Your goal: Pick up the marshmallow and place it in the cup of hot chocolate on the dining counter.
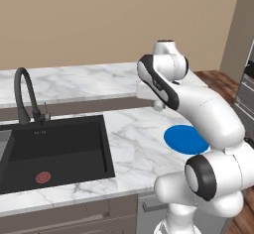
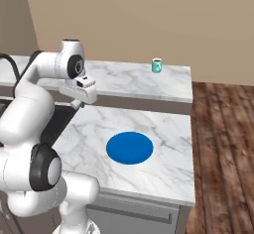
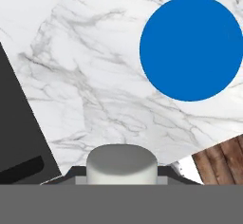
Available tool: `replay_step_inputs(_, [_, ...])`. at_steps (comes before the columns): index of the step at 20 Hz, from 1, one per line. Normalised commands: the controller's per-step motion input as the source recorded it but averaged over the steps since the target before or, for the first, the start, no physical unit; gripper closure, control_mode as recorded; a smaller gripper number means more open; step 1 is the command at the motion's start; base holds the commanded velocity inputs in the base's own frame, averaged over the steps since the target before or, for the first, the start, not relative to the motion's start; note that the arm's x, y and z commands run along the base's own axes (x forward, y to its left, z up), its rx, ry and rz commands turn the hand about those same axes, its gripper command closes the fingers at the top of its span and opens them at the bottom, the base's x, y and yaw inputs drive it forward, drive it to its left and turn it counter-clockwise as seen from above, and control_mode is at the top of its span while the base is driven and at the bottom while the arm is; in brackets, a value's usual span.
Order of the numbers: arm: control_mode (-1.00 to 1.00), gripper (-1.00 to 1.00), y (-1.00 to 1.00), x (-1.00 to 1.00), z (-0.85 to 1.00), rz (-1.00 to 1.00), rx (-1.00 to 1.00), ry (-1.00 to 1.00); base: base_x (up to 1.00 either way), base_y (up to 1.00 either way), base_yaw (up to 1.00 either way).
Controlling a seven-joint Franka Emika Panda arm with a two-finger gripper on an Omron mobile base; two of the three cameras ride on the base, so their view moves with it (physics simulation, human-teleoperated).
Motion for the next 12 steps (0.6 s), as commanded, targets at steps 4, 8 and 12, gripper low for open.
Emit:
replay_step_inputs(4, [-1.0, 1.0, 0.0, -0.22, 0.04, -0.01, 0.0, 0.0, 0.0, 0.0, 0.0])
replay_step_inputs(8, [-1.0, 1.0, 0.0, -0.27, 0.0, 0.01, 0.0, 0.03, 0.0, 0.0, 0.0])
replay_step_inputs(12, [-1.0, 1.0, -0.06, -0.32, 0.0, 0.05, 0.0, 0.02, 0.0, 0.0, 0.0])
